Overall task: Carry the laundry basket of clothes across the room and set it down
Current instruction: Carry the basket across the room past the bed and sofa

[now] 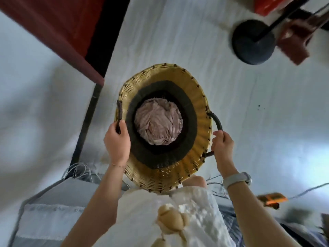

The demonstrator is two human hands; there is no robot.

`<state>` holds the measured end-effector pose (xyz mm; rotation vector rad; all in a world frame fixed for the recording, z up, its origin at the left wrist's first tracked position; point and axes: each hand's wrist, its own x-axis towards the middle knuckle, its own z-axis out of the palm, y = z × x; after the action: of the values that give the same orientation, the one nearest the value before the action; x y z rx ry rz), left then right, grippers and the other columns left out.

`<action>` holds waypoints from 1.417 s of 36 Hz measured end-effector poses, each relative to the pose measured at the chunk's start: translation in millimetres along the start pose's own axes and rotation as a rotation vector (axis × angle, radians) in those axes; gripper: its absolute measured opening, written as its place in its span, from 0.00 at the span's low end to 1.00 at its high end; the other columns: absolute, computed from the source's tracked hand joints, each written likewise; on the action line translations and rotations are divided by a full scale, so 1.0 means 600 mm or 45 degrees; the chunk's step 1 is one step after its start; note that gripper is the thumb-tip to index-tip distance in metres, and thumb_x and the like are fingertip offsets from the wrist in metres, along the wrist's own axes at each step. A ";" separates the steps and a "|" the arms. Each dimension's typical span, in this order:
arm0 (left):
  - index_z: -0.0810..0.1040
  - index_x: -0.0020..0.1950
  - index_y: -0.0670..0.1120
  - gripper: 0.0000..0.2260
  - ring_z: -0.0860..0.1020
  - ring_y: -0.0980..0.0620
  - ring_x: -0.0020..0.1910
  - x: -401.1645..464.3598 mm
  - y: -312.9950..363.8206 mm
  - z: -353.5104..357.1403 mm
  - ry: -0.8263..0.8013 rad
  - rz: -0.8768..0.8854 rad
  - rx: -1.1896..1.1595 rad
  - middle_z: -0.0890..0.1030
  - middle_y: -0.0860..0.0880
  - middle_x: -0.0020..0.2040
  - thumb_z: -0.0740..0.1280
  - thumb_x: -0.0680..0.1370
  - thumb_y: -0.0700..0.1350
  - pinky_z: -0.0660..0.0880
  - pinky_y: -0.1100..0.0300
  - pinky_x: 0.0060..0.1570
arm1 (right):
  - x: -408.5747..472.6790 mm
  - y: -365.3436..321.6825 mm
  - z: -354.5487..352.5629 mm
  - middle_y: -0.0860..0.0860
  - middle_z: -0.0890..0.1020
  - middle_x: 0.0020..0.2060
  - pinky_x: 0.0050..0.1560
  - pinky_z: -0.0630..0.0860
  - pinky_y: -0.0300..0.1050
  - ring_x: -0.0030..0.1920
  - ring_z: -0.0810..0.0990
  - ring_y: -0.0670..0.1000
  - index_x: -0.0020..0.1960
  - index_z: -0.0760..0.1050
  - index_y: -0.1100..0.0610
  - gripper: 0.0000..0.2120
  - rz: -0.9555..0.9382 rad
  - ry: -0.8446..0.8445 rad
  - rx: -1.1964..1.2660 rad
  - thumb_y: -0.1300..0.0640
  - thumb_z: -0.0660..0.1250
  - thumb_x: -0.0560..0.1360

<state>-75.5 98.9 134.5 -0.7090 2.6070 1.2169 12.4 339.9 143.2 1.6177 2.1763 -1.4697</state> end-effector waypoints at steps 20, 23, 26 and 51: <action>0.79 0.46 0.36 0.18 0.77 0.41 0.45 -0.348 0.361 0.468 -0.671 0.624 0.442 0.80 0.38 0.43 0.58 0.79 0.50 0.75 0.49 0.47 | 0.156 0.245 -0.467 0.55 0.74 0.35 0.40 0.67 0.48 0.37 0.70 0.52 0.46 0.74 0.64 0.19 0.519 0.731 0.542 0.52 0.51 0.78; 0.77 0.42 0.38 0.17 0.74 0.44 0.40 -0.401 0.403 0.525 -0.780 0.698 0.465 0.77 0.42 0.38 0.58 0.79 0.49 0.71 0.52 0.41 | 0.173 0.271 -0.529 0.57 0.71 0.34 0.39 0.64 0.48 0.36 0.68 0.53 0.45 0.73 0.69 0.21 0.565 0.858 0.601 0.52 0.51 0.78; 0.78 0.43 0.36 0.18 0.71 0.48 0.37 -0.452 0.441 0.574 -0.892 0.749 0.471 0.76 0.43 0.37 0.58 0.79 0.48 0.67 0.56 0.39 | 0.187 0.293 -0.581 0.56 0.71 0.32 0.39 0.64 0.48 0.36 0.68 0.54 0.44 0.74 0.68 0.21 0.630 0.972 0.663 0.52 0.52 0.77; 0.75 0.40 0.39 0.15 0.69 0.50 0.36 -0.718 0.820 1.037 -1.454 1.190 0.637 0.70 0.48 0.31 0.57 0.79 0.48 0.64 0.60 0.33 | 0.415 0.269 -0.923 0.51 0.72 0.31 0.36 0.68 0.45 0.34 0.70 0.50 0.48 0.76 0.60 0.16 0.896 1.494 1.029 0.53 0.53 0.78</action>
<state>34.0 991.2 213.4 1.0911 1.9524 0.6428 278.7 905.6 206.8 3.6513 0.7310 -1.3050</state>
